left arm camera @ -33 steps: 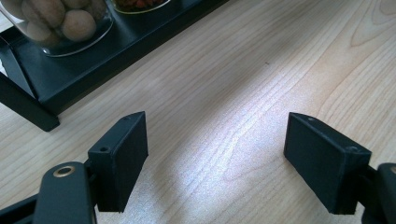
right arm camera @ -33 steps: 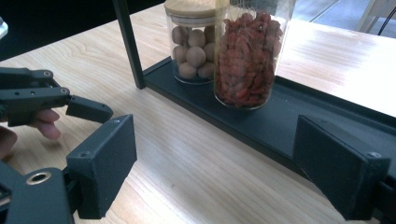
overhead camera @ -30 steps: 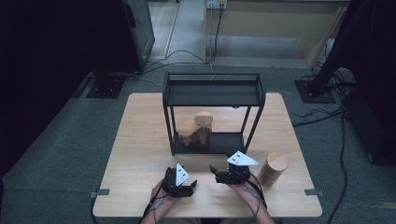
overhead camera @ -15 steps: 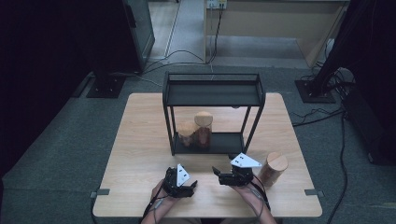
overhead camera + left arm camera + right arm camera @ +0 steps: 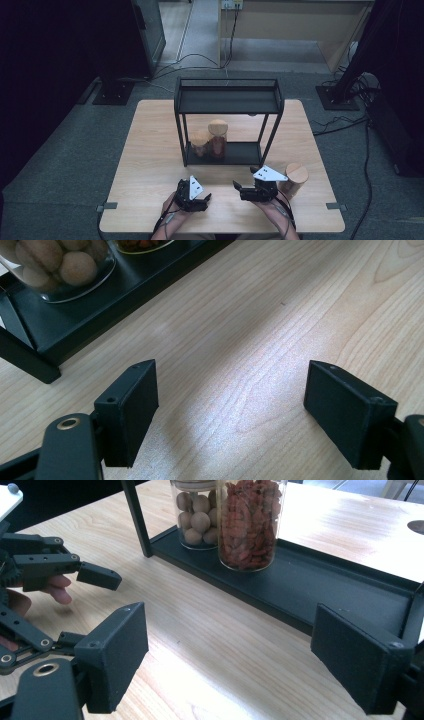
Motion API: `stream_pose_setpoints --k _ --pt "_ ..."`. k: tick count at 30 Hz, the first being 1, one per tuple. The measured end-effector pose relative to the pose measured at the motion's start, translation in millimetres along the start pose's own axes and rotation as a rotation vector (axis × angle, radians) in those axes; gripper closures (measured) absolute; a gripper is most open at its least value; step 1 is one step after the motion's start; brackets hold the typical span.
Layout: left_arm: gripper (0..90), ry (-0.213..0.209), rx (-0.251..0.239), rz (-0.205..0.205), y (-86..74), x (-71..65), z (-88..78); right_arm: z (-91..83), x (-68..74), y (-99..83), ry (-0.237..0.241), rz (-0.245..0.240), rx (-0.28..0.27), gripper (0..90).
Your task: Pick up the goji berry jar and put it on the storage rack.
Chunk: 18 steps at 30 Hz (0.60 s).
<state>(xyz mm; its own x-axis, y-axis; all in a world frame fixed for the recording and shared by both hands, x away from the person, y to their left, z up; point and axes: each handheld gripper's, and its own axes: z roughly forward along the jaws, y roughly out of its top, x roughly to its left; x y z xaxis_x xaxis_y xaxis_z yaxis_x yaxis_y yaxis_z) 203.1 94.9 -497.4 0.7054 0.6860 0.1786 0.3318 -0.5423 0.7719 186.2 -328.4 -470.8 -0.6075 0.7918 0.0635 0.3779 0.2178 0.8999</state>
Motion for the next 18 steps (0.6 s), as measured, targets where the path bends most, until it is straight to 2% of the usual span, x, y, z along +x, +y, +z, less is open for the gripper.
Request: stream_pose_setpoints --k 12,18 --pt "21.7 0.000 0.000 -0.001 0.0 -0.1 0.0 -21.7 -2.5 12.0 0.024 -0.013 0.024 15.0" --pt "21.8 0.002 0.001 0.001 0.2 -0.2 0.0 -30.6 -3.6 19.4 0.039 -0.045 0.044 15.0"
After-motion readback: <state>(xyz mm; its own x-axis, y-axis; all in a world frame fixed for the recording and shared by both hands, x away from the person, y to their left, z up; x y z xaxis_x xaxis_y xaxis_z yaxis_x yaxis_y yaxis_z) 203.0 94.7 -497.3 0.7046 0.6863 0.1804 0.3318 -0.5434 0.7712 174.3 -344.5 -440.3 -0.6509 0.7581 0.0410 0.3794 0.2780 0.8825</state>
